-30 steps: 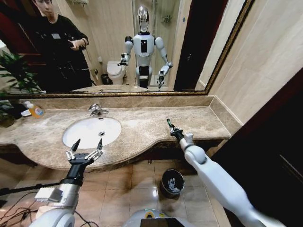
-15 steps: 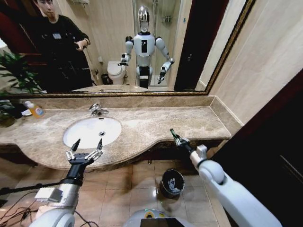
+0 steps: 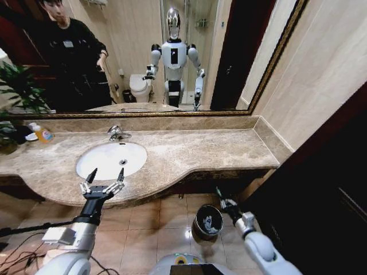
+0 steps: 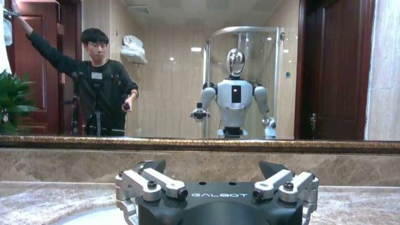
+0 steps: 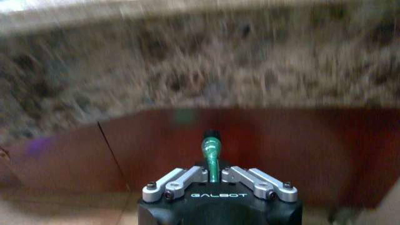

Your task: Pick up the trash from the sink and place it in the trash bin.

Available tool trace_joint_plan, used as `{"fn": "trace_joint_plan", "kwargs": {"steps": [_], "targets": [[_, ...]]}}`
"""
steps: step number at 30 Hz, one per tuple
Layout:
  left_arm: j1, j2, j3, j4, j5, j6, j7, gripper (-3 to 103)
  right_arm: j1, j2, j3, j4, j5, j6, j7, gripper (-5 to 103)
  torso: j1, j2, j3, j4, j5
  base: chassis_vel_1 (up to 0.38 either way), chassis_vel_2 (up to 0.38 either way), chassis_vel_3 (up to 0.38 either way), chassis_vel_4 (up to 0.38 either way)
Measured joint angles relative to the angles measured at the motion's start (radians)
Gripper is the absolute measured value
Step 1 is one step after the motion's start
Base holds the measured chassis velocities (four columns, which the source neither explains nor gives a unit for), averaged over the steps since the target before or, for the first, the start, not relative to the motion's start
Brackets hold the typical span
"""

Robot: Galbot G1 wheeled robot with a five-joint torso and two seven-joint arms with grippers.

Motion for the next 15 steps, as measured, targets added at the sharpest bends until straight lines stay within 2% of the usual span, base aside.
{"fn": "trace_joint_plan", "kwargs": {"steps": [4, 14, 15], "targets": [[0.0, 0.0, 0.0, 0.0, 0.0, 0.0, 0.0, 100, 0.031, 0.033, -0.01, -0.09, -0.022, 0.003, 0.002, 6, 0.0, 0.0, 0.0, 0.0001, -0.0006, 0.0, 0.0, 0.0, 0.0], [0.0, 0.0, 0.0, 0.0, 0.0, 0.0, 0.0, 100, 0.171, 0.149, -0.006, -0.43, -0.124, 0.063, -0.007, 6, 0.0, 0.0, 0.0, 0.0, -0.0008, 0.0, 0.0, 0.0, 0.0], [0.0, 0.0, 0.0, 0.0, 0.0, 0.0, 0.0, 100, 0.207, 0.169, -0.002, -0.488, -0.129, 0.067, 0.0, 6, 0.0, 0.0, 0.0, 0.0, 0.0, 0.0, 0.0, 0.0, 0.0]]}}
